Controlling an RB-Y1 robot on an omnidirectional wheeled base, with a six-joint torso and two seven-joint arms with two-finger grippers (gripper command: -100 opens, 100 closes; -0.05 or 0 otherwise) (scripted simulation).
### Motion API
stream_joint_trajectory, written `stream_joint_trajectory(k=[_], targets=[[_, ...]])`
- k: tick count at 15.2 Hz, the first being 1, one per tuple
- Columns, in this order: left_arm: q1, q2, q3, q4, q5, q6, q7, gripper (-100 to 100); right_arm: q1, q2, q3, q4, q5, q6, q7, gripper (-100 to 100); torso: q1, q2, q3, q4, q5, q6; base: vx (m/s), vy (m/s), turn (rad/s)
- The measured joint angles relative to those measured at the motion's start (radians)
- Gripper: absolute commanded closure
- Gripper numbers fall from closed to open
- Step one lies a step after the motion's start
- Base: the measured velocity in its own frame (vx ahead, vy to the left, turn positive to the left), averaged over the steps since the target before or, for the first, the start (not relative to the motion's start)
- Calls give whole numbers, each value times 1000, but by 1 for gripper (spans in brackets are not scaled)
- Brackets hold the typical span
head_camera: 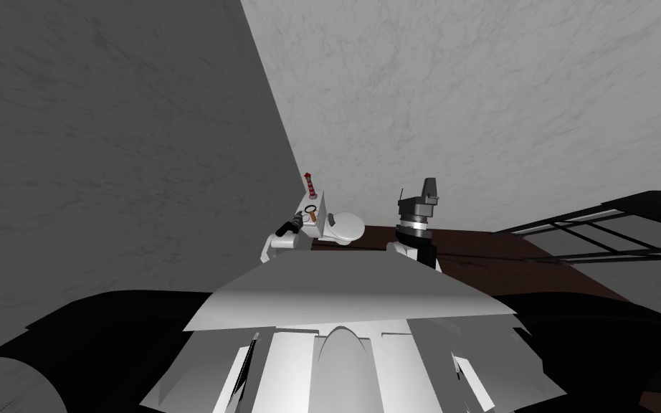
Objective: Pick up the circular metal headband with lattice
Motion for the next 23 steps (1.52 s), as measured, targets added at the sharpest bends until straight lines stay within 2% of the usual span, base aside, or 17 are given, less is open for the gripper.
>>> stream_joint_trajectory(k=[6,12,17,18,21,23], targets=[[-19,-32,0,8,-4,114,20,-100,0,0,0,0,0,0,0,0,0,0,0,0,0,0,0,8,-10],[-37,-60,4,18,-3,200,36,-100,0,0,0,0,0,0,0,0,0,0,0,0,0,0,-1,4,-4],[-52,-65,7,70,-5,170,36,-100,0,0,0,0,0,0,0,0,0,-3,-2,-1,0,0,32,3,-2],[-53,-65,7,74,-5,166,36,100,0,0,0,0,0,0,0,0,0,-3,-2,-1,0,0,9,1,0],[-42,-66,4,82,-4,175,36,100,0,0,0,0,0,0,0,0,0,-5,0,6,-3,3,-16,-6,16],[-46,-66,4,78,-4,173,35,100,0,0,0,0,0,0,0,0,1,-8,-3,2,-1,2,-4,1,-10]])
